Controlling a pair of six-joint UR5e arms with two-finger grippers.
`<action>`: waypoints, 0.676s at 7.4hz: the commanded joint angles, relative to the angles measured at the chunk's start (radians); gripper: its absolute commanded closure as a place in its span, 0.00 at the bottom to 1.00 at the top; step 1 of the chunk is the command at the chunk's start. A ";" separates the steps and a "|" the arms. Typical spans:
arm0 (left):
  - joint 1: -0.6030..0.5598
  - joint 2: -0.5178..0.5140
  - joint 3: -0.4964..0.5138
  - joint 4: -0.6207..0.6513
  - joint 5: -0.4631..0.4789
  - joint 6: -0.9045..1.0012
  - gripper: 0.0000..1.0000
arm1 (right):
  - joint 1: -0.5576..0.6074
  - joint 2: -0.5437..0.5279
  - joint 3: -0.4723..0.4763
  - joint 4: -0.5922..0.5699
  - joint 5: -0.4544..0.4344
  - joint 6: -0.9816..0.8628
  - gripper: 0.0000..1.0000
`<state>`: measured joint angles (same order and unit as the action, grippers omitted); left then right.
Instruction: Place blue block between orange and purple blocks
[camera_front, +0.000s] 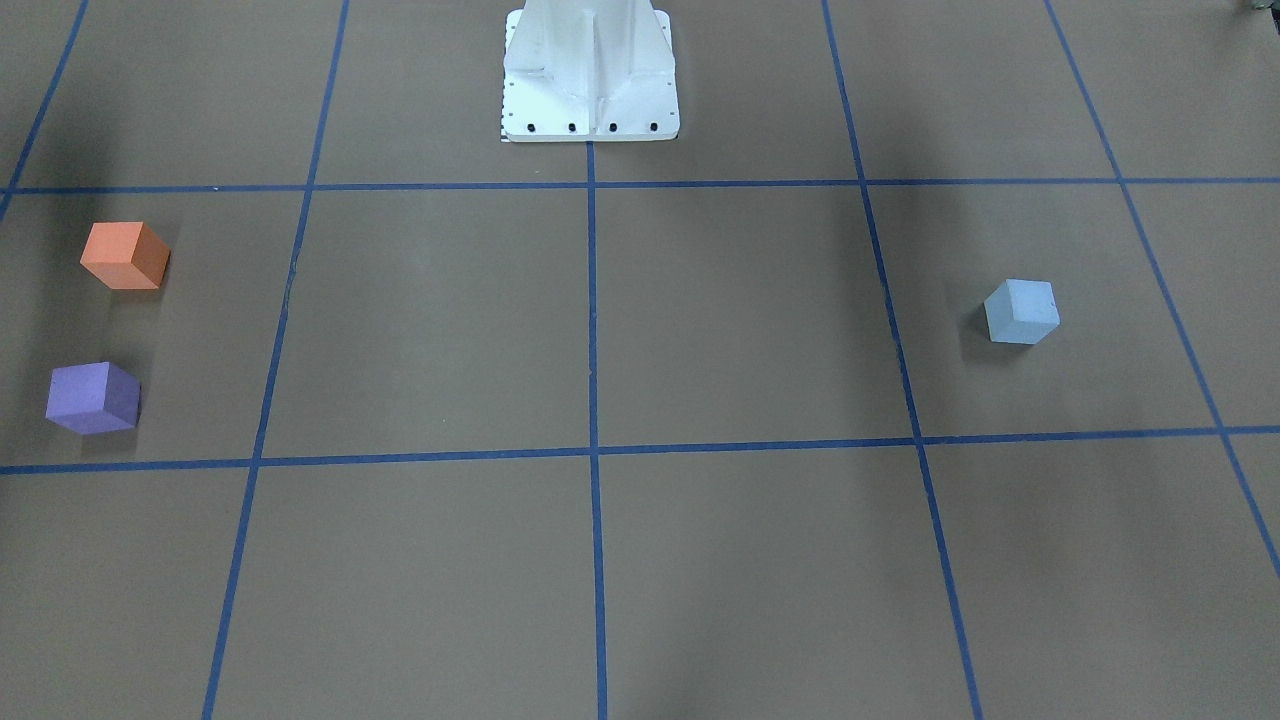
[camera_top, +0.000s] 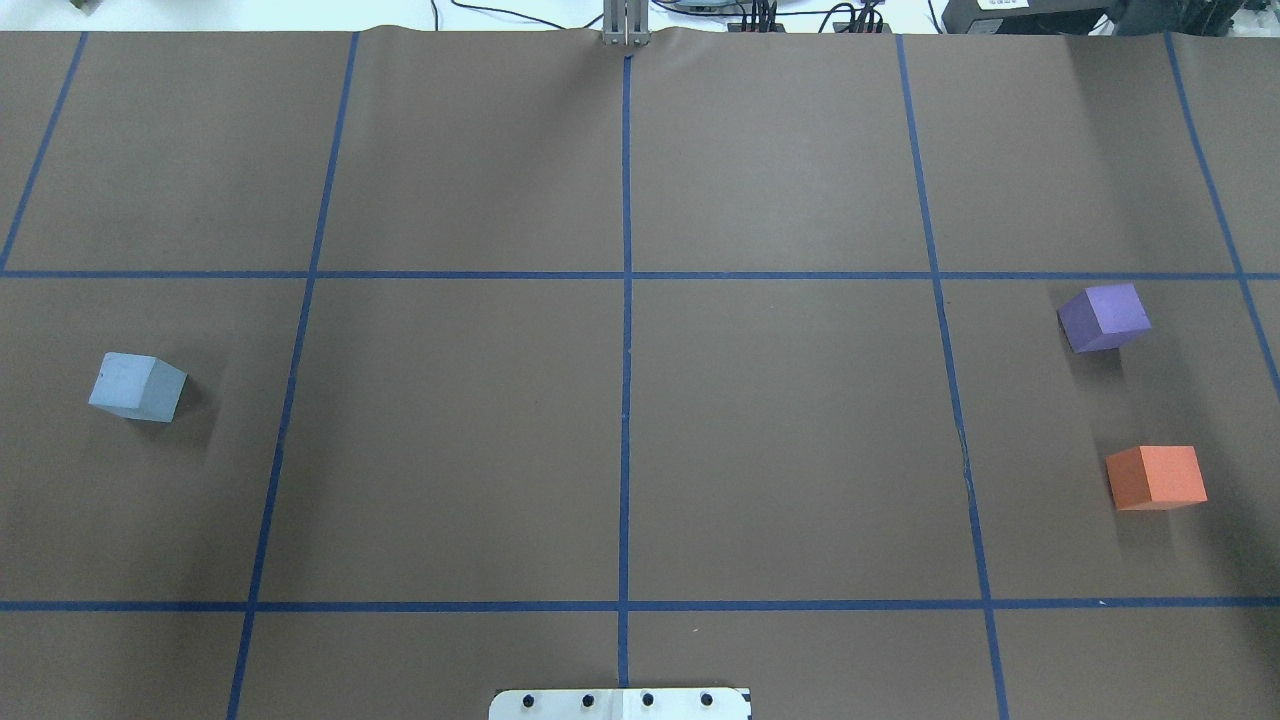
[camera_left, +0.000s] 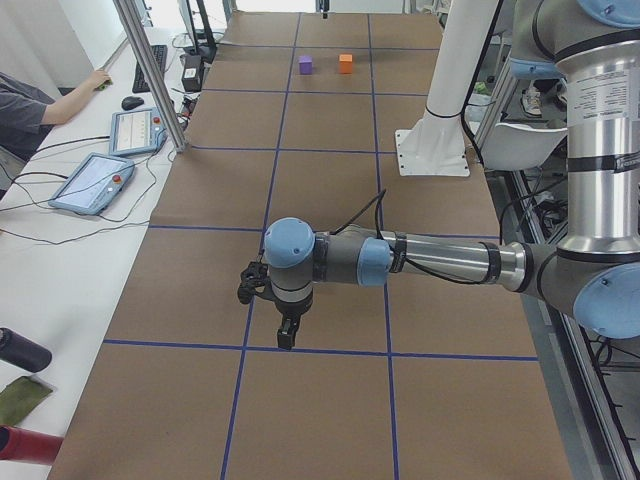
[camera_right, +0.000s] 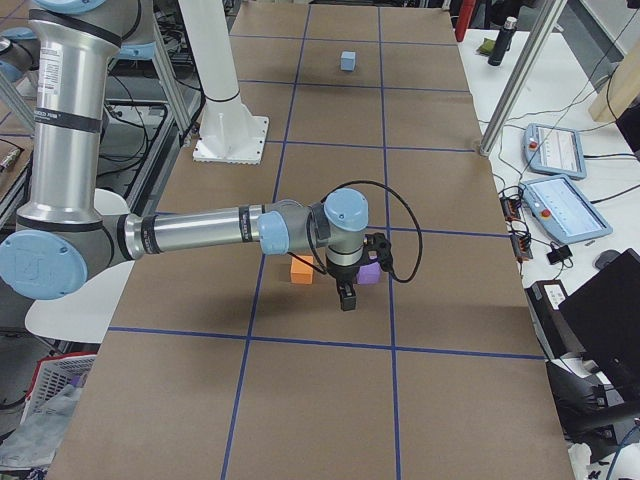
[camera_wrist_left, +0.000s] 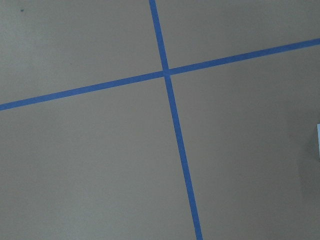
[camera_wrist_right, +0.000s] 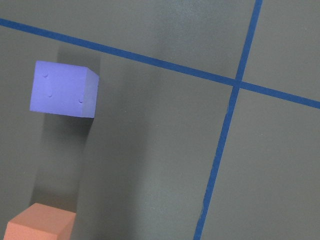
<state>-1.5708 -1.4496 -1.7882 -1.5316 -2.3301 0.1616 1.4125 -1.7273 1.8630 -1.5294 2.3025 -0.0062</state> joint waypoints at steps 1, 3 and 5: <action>0.000 -0.003 0.000 -0.007 0.001 -0.001 0.00 | -0.001 0.000 0.001 0.000 0.002 0.000 0.00; 0.000 -0.018 -0.034 -0.005 0.001 0.001 0.00 | -0.009 0.002 -0.001 0.000 0.002 0.000 0.00; 0.029 -0.032 -0.040 -0.004 0.002 -0.049 0.00 | -0.044 0.014 0.001 0.003 0.000 0.047 0.00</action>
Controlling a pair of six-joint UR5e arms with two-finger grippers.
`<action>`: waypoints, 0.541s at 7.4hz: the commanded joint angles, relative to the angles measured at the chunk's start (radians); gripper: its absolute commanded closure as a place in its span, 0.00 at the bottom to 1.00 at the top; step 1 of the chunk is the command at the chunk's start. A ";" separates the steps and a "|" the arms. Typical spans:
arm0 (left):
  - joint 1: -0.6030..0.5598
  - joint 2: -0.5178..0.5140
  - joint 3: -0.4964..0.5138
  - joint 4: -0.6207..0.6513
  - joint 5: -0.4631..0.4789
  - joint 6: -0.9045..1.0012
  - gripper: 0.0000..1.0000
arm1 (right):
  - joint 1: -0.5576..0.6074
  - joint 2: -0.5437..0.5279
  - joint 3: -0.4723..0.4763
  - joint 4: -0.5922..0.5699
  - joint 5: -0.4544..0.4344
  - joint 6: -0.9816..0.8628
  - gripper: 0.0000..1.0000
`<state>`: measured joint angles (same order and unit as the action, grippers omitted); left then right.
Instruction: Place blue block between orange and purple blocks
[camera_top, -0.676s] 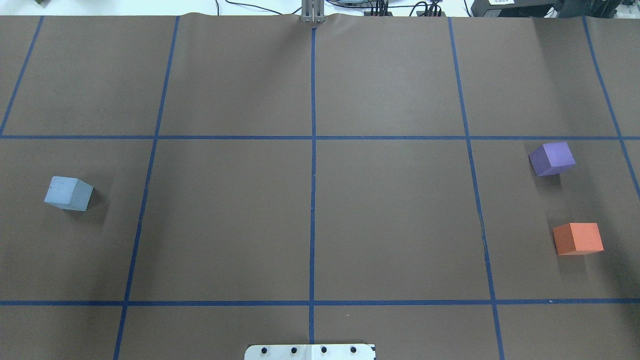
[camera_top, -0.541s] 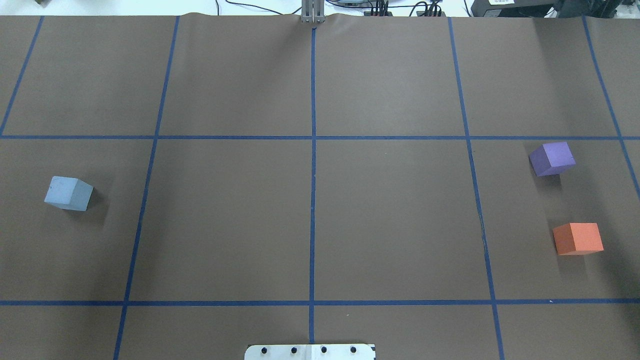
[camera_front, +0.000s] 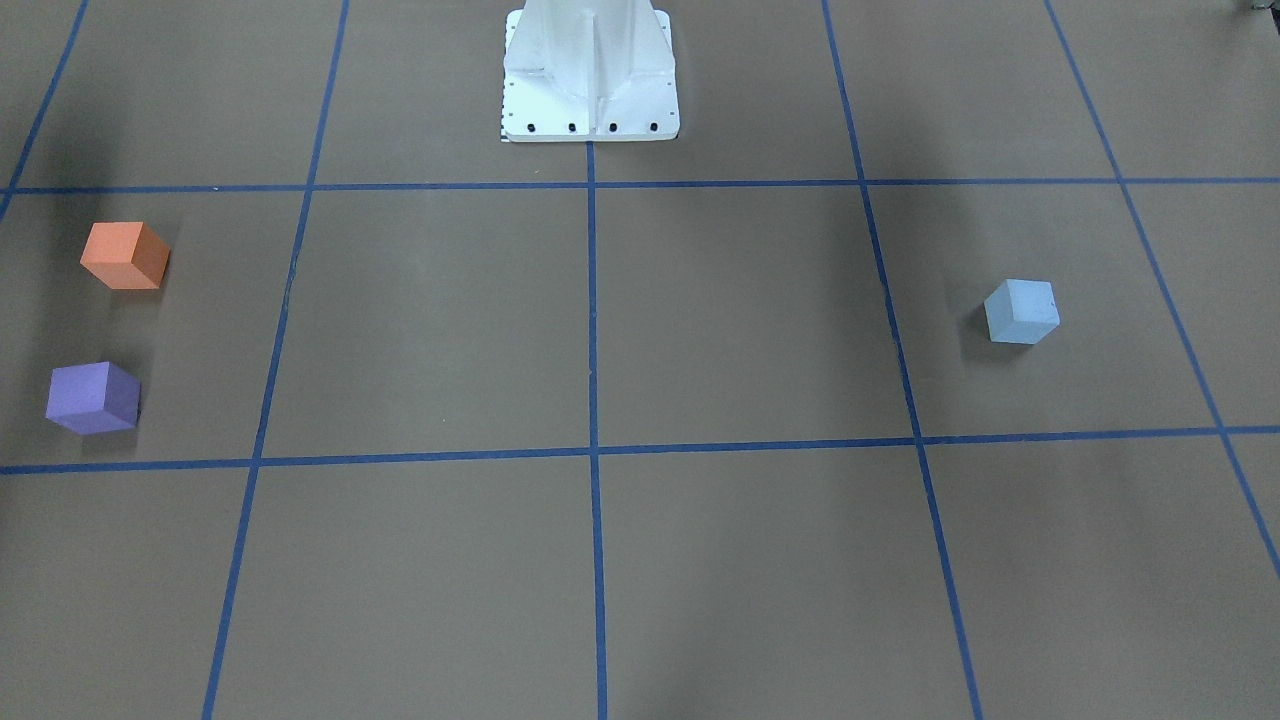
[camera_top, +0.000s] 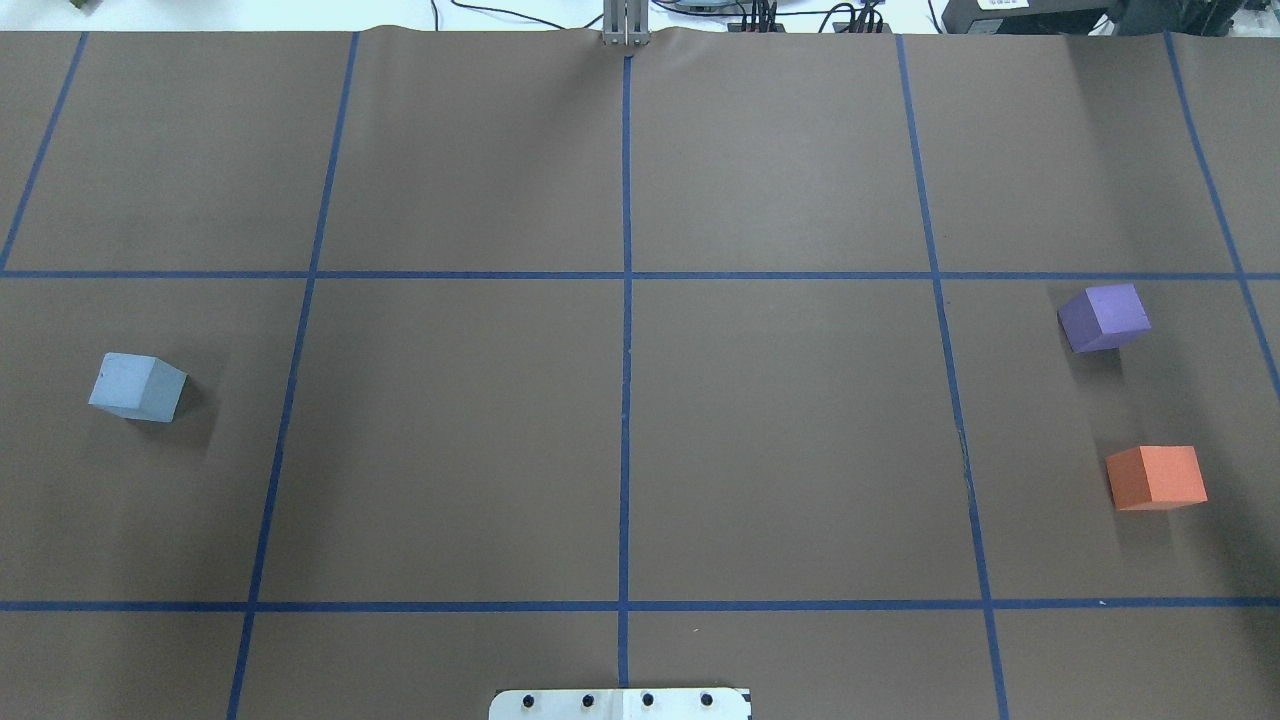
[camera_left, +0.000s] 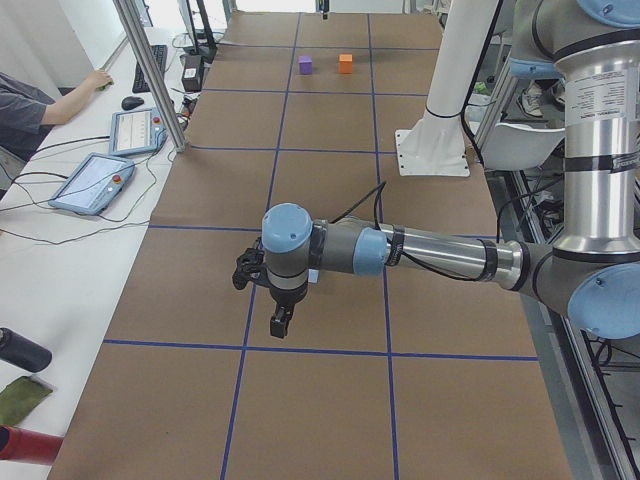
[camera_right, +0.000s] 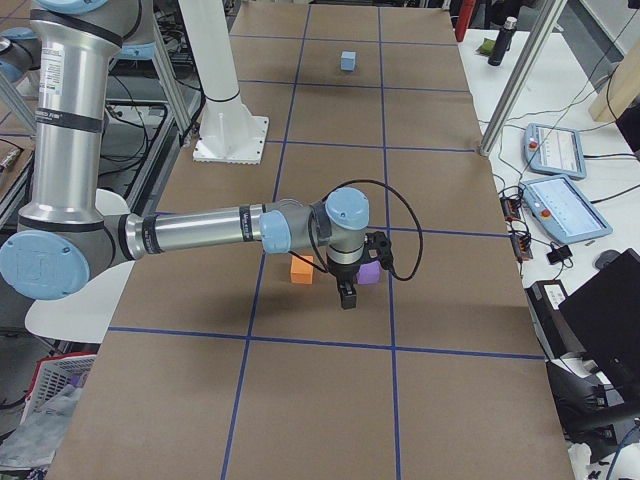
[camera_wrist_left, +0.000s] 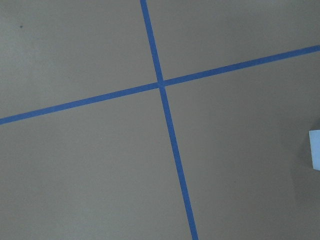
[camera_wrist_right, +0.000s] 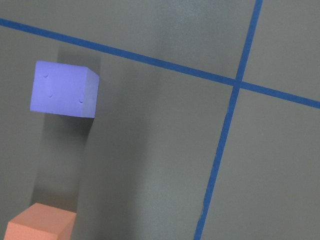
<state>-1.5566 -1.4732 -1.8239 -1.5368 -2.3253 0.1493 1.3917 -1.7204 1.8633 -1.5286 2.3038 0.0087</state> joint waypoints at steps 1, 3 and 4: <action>0.029 -0.009 -0.006 -0.008 -0.003 -0.192 0.00 | -0.029 0.013 0.001 0.002 -0.001 0.034 0.00; 0.049 0.005 0.020 -0.202 -0.044 -0.246 0.00 | -0.036 0.018 0.001 0.001 -0.001 0.036 0.00; 0.105 0.005 0.031 -0.250 -0.095 -0.285 0.00 | -0.036 0.018 0.001 0.001 -0.001 0.036 0.00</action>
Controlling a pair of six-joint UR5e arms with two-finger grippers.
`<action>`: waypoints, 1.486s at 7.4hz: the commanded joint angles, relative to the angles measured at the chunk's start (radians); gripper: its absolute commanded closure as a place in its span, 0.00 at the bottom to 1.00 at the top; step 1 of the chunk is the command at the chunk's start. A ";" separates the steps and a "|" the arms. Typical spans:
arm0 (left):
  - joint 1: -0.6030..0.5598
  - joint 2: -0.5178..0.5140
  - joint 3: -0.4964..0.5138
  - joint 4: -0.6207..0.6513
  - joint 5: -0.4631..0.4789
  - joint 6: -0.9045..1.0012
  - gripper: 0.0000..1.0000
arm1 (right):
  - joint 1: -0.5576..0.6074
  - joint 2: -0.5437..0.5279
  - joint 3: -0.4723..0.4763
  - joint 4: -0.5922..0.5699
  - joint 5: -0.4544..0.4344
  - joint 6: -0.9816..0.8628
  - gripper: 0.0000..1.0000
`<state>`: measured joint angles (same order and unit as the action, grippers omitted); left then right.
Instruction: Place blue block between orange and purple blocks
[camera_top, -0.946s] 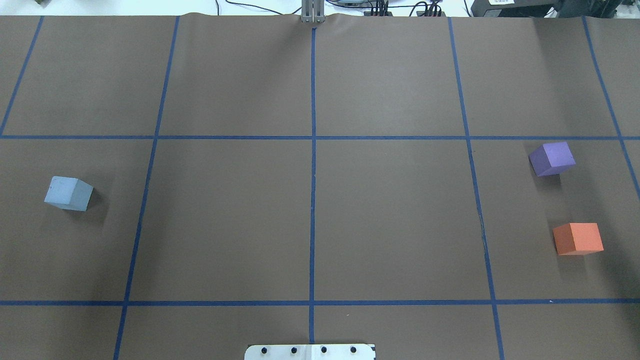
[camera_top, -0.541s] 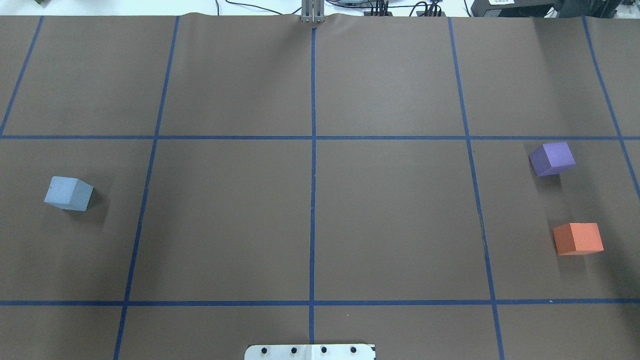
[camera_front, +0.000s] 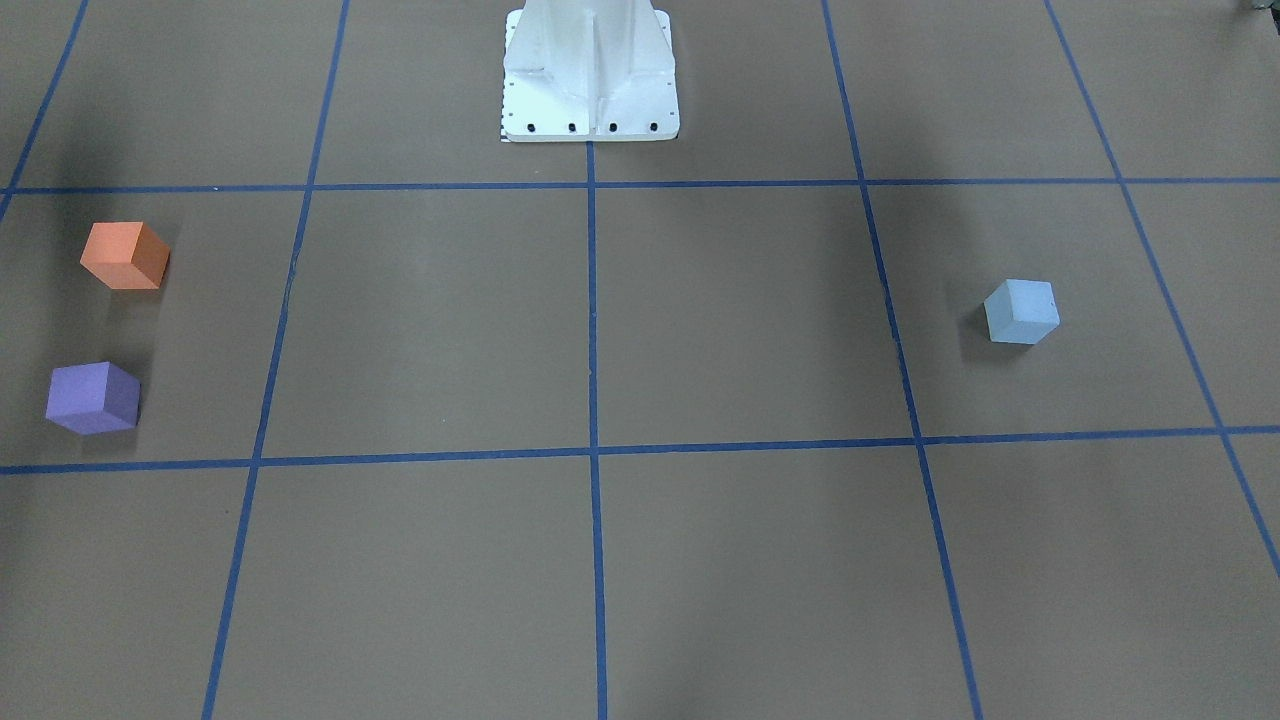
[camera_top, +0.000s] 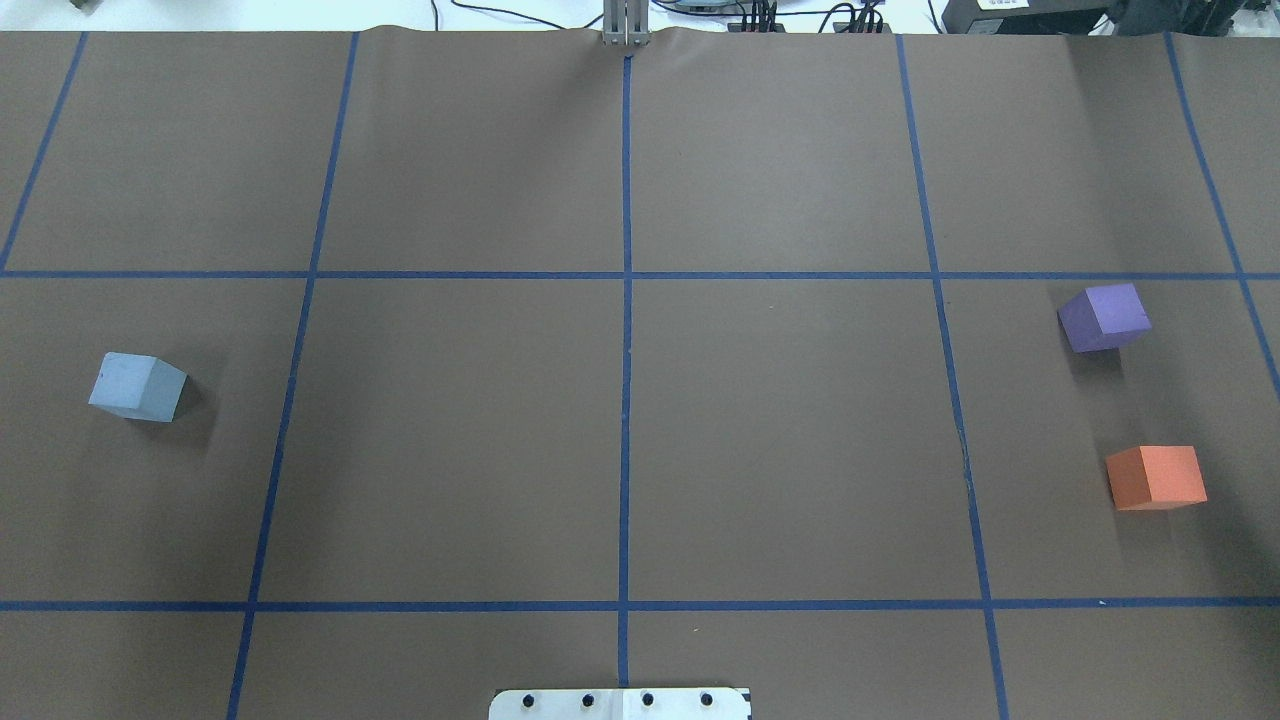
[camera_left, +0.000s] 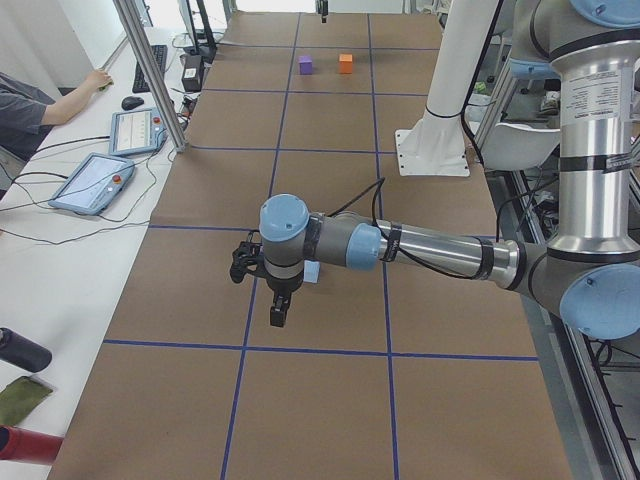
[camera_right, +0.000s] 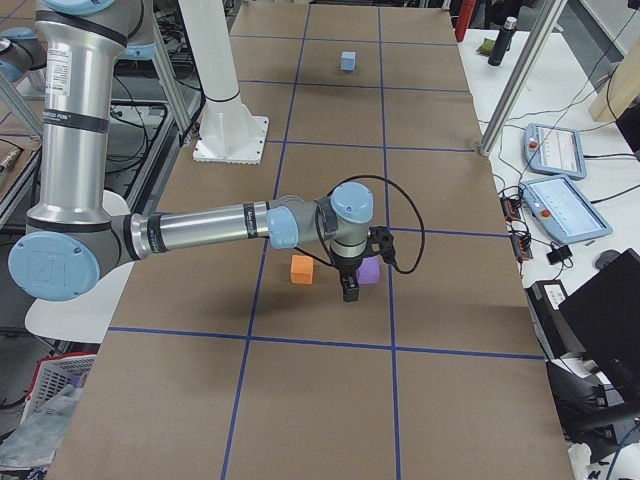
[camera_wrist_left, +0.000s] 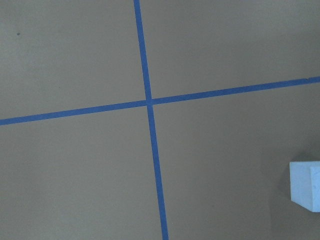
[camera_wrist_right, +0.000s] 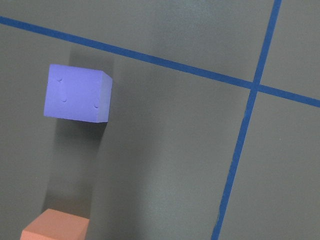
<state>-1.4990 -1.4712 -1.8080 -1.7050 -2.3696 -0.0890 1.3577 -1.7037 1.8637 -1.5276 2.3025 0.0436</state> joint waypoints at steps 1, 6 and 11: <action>0.178 0.002 0.016 -0.091 -0.049 -0.057 0.00 | -0.002 0.001 0.000 0.001 0.000 0.001 0.00; 0.507 -0.032 0.027 -0.335 0.177 -0.610 0.00 | -0.002 0.001 0.000 0.001 0.000 0.001 0.00; 0.614 -0.067 0.099 -0.337 0.279 -0.630 0.01 | -0.002 -0.001 0.000 0.000 0.000 0.001 0.00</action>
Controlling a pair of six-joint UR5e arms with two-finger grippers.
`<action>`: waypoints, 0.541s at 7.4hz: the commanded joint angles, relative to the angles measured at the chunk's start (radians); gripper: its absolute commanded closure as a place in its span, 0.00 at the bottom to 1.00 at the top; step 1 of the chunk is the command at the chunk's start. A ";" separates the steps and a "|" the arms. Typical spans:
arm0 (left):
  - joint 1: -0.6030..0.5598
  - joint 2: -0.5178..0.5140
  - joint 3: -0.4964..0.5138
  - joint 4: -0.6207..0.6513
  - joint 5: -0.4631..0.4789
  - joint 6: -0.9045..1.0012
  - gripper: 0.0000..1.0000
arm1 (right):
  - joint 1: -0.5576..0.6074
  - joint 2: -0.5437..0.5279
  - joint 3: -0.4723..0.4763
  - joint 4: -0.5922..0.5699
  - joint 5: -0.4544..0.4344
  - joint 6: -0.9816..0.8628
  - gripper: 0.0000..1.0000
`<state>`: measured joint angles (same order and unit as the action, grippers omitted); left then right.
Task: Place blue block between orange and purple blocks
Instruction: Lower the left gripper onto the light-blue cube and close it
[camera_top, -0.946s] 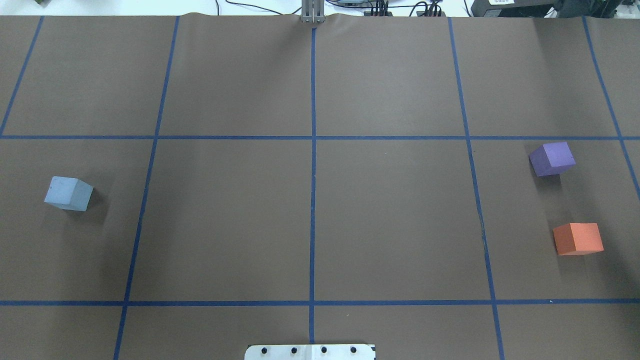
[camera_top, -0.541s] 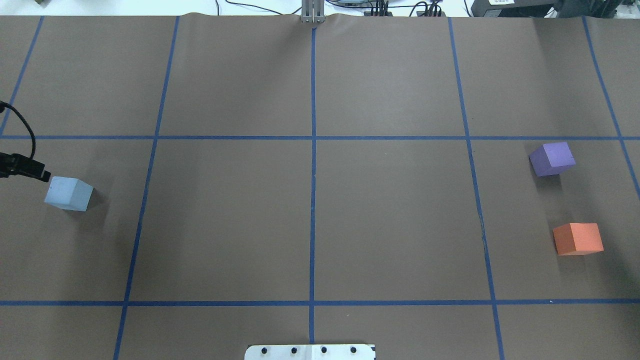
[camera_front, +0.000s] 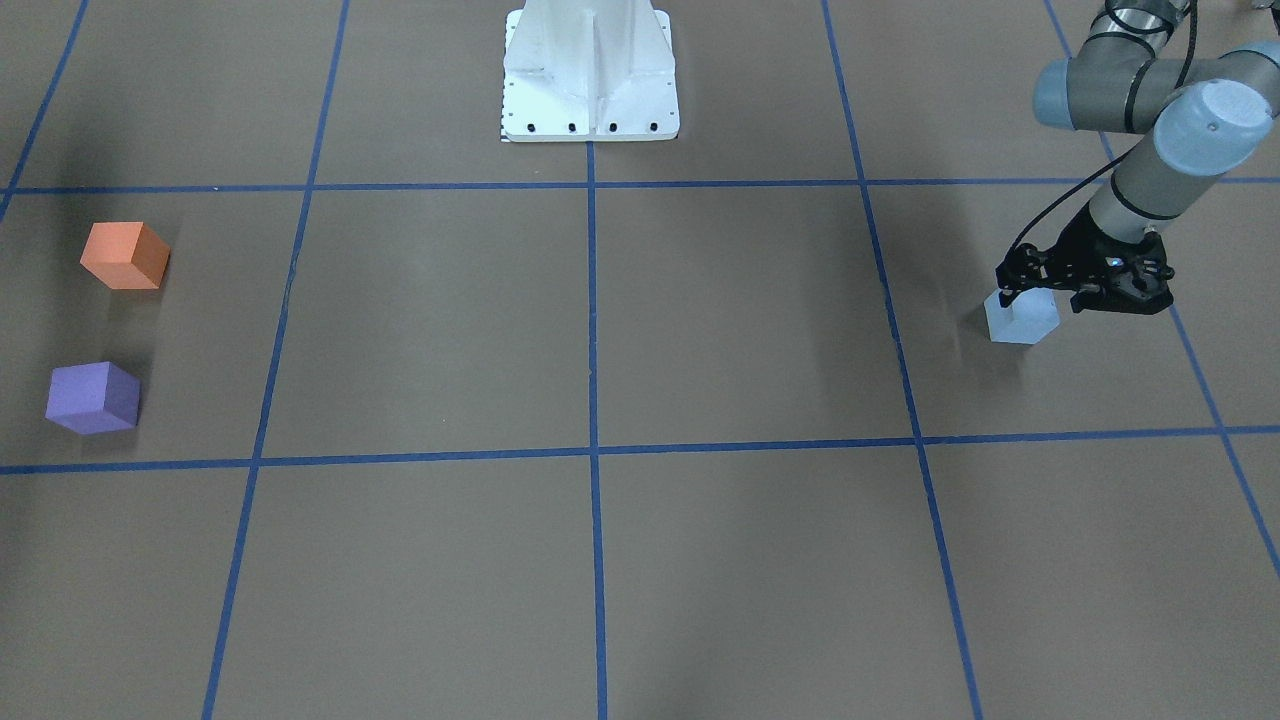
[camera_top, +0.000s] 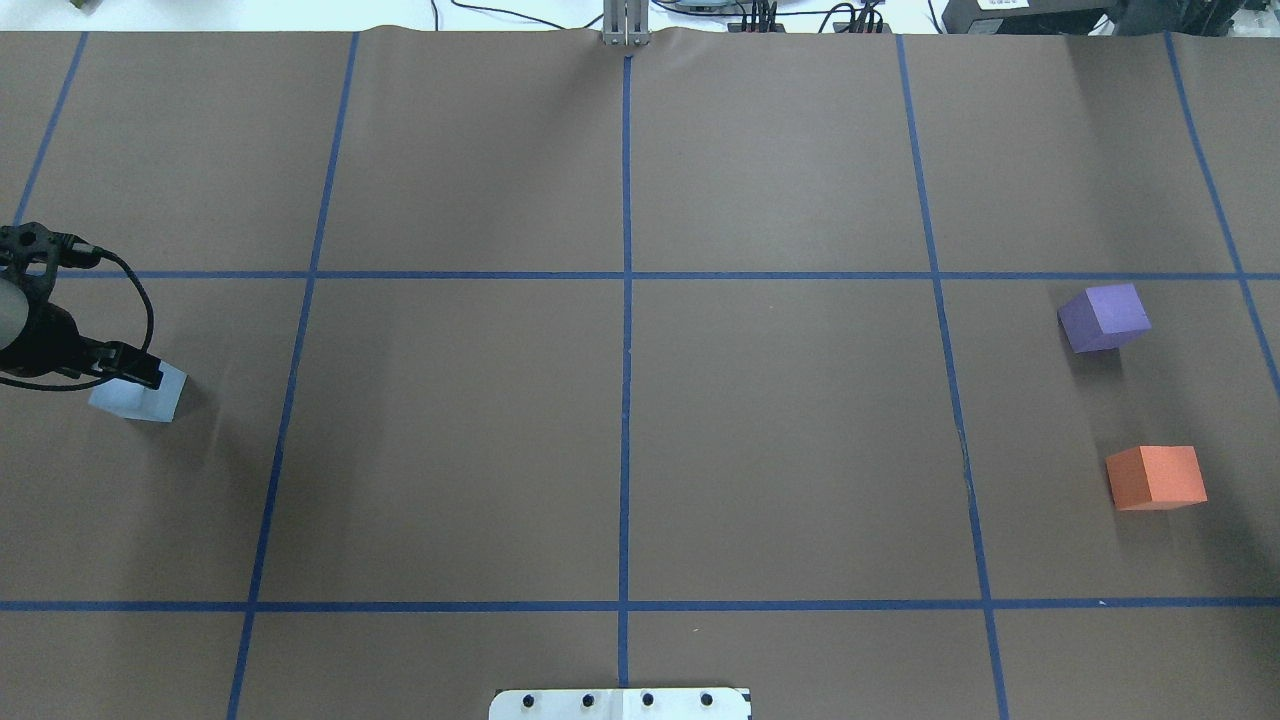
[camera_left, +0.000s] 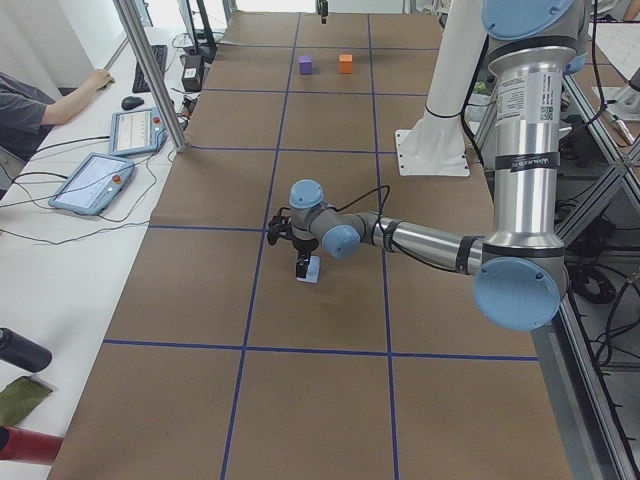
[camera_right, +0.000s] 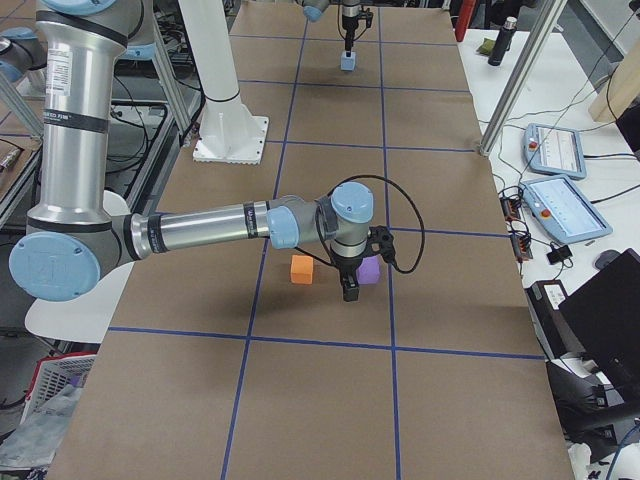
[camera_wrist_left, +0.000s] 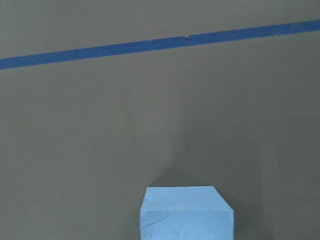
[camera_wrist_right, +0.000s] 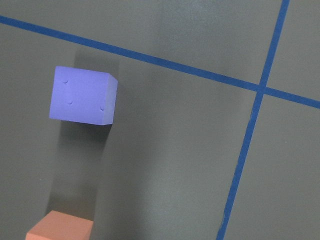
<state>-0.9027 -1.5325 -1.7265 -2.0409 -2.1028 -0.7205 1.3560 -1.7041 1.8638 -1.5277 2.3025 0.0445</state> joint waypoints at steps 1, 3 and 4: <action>0.018 -0.009 0.030 -0.001 0.012 0.006 0.11 | 0.000 0.000 0.002 0.000 0.000 0.000 0.00; 0.019 -0.015 0.031 0.001 0.003 -0.005 0.74 | 0.000 0.000 0.002 0.000 0.000 0.000 0.00; 0.018 -0.017 0.015 0.007 -0.006 -0.008 0.75 | 0.000 0.000 0.002 0.001 0.000 0.000 0.00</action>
<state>-0.8847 -1.5463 -1.7000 -2.0391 -2.0993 -0.7237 1.3560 -1.7042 1.8651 -1.5276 2.3025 0.0445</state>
